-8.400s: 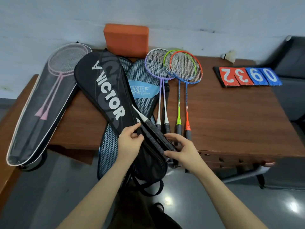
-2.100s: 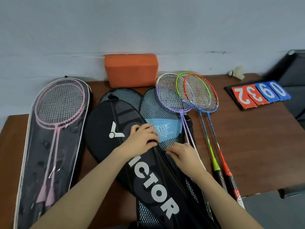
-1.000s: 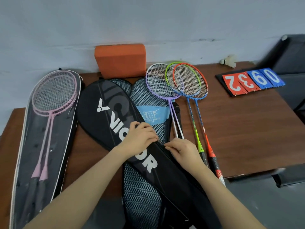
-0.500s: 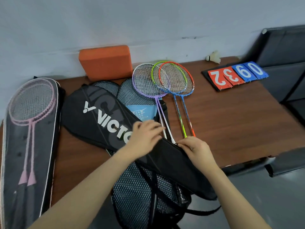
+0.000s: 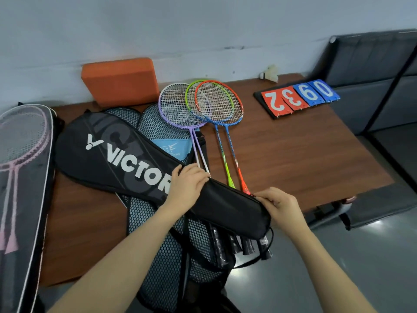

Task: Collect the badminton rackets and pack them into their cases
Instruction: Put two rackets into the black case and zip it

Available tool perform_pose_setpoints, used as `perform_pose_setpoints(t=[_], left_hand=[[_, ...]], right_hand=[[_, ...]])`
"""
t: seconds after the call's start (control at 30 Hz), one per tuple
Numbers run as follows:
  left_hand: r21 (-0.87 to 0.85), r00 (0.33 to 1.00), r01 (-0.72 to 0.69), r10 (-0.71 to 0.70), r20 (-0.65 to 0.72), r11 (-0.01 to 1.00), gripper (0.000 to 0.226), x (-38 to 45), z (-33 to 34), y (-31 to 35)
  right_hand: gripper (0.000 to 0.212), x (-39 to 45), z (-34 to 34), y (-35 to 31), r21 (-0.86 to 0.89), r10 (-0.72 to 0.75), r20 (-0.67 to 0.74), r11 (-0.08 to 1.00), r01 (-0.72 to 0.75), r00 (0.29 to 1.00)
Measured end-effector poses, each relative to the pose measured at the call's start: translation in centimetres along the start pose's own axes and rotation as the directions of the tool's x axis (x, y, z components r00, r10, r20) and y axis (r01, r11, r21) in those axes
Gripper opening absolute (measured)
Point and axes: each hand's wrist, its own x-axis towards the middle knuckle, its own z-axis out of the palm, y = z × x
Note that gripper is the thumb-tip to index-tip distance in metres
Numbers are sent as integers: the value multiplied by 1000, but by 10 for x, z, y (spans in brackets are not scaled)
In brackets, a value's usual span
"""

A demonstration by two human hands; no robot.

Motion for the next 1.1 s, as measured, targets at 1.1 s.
perform_pose_setpoints(t=[1.1], left_hand=[[95,954,293,-284,-98,951,50,-20,20,7]], right_hand=[[46,23,43,6,-377,59,194,926,19,979]])
